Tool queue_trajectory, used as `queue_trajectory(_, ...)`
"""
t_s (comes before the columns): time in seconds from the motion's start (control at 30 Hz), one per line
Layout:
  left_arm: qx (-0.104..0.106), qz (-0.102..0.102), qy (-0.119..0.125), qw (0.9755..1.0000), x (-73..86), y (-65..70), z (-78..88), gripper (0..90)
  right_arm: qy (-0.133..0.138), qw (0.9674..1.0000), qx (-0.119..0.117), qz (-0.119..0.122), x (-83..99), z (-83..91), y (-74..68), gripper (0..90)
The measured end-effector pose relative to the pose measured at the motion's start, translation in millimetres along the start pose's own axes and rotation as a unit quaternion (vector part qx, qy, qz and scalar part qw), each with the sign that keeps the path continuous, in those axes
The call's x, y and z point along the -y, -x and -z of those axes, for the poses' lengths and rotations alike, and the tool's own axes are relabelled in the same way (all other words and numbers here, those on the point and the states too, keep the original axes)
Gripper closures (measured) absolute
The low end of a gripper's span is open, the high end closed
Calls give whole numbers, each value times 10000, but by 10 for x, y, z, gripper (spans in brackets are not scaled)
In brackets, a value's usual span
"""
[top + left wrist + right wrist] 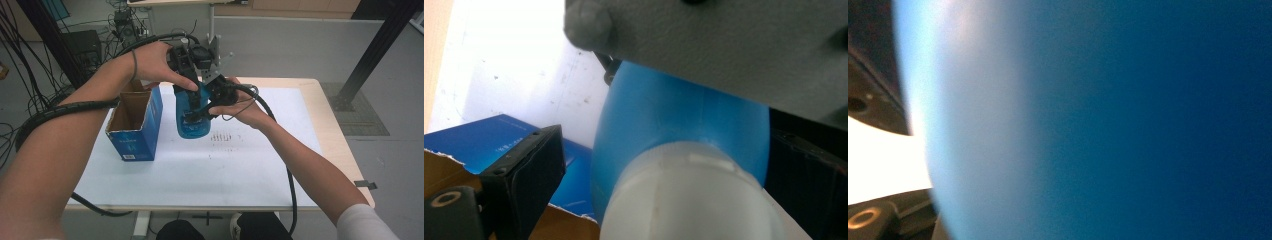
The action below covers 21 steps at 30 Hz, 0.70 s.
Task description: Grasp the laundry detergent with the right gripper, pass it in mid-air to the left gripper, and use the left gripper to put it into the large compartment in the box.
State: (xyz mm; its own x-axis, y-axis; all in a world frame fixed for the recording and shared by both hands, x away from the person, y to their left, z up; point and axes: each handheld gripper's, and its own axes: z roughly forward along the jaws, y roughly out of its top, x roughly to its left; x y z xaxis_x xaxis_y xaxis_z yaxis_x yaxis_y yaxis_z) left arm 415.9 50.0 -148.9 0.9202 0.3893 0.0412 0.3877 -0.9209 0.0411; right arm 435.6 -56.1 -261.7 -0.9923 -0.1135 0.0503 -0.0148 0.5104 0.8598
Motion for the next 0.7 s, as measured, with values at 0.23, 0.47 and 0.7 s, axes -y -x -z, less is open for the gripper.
queue_trajectory(0.23,-10,-36,9,10000,-2,6,18,74,13,10000,0,42,-1,0,5,434)
queue_trajectory(0.47,-15,-20,19,10000,-3,15,21,75,12,10000,5,49,-3,-3,3,434)
queue_trajectory(0.7,-12,-38,-7,10000,-2,12,25,76,39,10000,6,57,-5,-1,2,434)
